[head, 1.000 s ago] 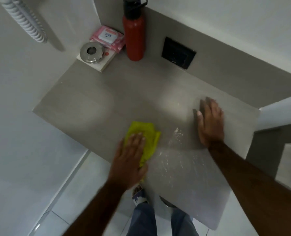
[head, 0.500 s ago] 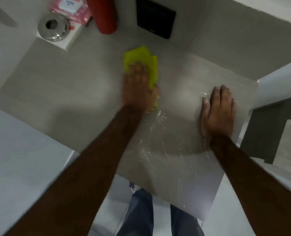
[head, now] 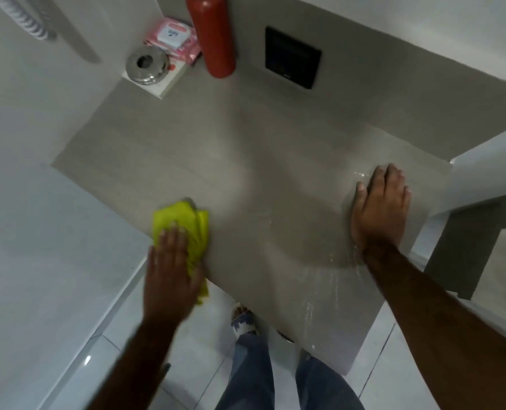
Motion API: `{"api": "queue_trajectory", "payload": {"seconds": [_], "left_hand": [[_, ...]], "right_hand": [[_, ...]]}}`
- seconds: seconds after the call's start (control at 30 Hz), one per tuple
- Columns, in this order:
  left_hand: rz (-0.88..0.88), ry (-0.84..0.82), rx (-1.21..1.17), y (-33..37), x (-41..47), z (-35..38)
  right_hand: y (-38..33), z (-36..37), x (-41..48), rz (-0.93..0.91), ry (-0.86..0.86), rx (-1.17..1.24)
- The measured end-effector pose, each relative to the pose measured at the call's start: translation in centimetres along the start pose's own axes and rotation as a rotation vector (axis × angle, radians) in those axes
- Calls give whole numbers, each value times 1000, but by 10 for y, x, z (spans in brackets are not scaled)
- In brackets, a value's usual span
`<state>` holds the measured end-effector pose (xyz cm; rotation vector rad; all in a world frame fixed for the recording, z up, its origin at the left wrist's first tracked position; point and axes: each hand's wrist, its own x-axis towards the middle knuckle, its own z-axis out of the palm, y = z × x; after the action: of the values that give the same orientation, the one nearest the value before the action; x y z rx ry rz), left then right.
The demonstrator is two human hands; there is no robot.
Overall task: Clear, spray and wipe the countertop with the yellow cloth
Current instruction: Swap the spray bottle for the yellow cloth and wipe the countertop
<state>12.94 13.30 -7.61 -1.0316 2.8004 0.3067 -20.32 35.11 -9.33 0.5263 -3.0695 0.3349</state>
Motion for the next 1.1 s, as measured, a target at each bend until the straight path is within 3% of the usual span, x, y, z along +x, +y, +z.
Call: {"api": "queue_trajectory", "payload": {"seconds": [0.13, 0.23, 0.3, 0.4, 0.47, 0.53, 0.67, 0.83, 0.97, 1.1], "left_hand": [[-226, 28, -40, -9, 88, -20], [-206, 37, -46, 43, 137, -13], [-72, 21, -22, 93, 136, -1], [272, -18, 6, 153, 75, 22], [455, -35, 17, 154, 23, 31], [497, -17, 8, 124, -4, 34], [212, 30, -21, 31, -1, 16], [-154, 45, -53, -51, 72, -18], [-279, 90, -61, -26, 141, -28], [-167, 100, -36, 35, 182, -23]], "right_hand": [[0, 4, 2, 8, 16, -23], [3, 8, 3, 7, 34, -34], [3, 9, 3, 5, 37, -39], [1, 6, 3, 6, 31, -33], [0, 4, 2, 6, 23, -23], [-1, 3, 2, 13, 14, -23], [0, 2, 3, 20, 4, -20], [0, 3, 4, 31, -10, -23], [-1, 4, 3, 32, -14, -27], [1, 7, 3, 32, -5, -25]]}}
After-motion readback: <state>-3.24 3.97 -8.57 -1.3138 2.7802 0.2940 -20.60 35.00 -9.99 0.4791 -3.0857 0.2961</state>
